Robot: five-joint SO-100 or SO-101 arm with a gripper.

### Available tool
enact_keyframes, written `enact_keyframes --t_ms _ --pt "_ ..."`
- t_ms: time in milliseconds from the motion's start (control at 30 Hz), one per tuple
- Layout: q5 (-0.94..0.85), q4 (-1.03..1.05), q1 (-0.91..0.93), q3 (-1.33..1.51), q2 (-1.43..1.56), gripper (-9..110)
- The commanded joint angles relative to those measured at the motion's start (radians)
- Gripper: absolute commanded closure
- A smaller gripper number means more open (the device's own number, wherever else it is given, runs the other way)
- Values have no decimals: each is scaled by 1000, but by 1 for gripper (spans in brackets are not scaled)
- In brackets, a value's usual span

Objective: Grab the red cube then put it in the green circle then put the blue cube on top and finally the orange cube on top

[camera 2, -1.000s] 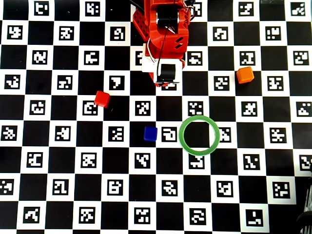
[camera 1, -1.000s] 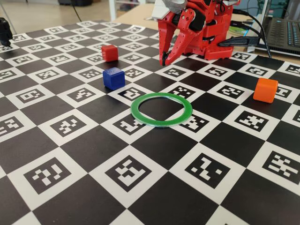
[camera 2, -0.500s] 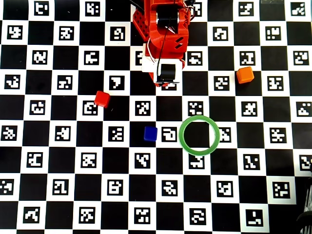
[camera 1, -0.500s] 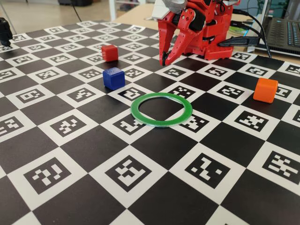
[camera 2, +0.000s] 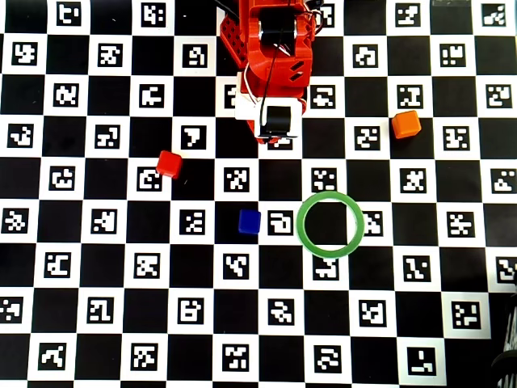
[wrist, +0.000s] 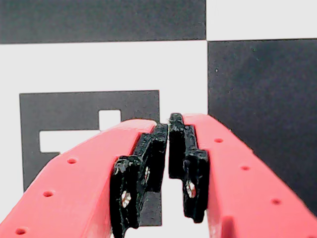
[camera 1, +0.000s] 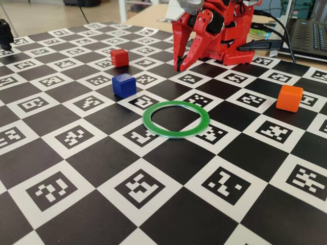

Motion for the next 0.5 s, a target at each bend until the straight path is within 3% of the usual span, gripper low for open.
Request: enact_keyframes --t_ms 0,200,467 --pt "14 97 31 41 46 106" --pt "140 -83 -2 -147 -244 106" --pt "463 -9 31 -785 -687 106"
